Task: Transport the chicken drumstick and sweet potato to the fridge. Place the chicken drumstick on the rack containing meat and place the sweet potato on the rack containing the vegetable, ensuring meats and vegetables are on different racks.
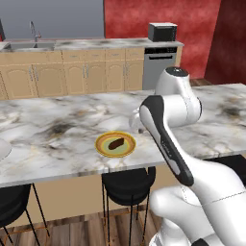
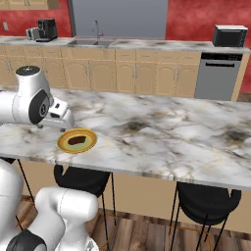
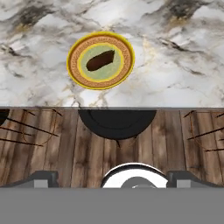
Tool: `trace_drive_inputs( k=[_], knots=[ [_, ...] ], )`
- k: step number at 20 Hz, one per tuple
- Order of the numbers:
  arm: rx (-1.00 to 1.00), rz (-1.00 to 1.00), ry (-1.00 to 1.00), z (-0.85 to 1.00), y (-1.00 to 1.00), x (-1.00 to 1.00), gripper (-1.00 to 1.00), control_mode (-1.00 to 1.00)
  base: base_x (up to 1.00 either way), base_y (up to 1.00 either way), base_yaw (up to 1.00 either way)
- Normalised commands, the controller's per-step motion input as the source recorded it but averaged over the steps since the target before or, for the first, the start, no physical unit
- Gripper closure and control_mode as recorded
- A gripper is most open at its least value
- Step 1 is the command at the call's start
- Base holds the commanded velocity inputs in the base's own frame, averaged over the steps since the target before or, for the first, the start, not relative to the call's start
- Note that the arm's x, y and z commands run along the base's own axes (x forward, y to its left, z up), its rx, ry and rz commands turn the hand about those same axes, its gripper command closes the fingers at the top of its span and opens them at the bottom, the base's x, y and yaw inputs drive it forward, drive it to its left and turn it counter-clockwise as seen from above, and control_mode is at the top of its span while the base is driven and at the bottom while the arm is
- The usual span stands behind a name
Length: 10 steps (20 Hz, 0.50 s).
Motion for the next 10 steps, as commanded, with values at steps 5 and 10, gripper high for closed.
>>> trace_drive_inputs(
  k=[5, 10],
  knots=[
    [0.00, -0.27, 0.12, -0.07, 0.18, 0.15, -1.00, -1.00, 0.00, 0.00, 0.00],
    [0.00, -0.20, 0.14, -0.02, 0.00, 0.25, -1.00, -1.00, 0.00, 0.00, 0.00]
  ],
)
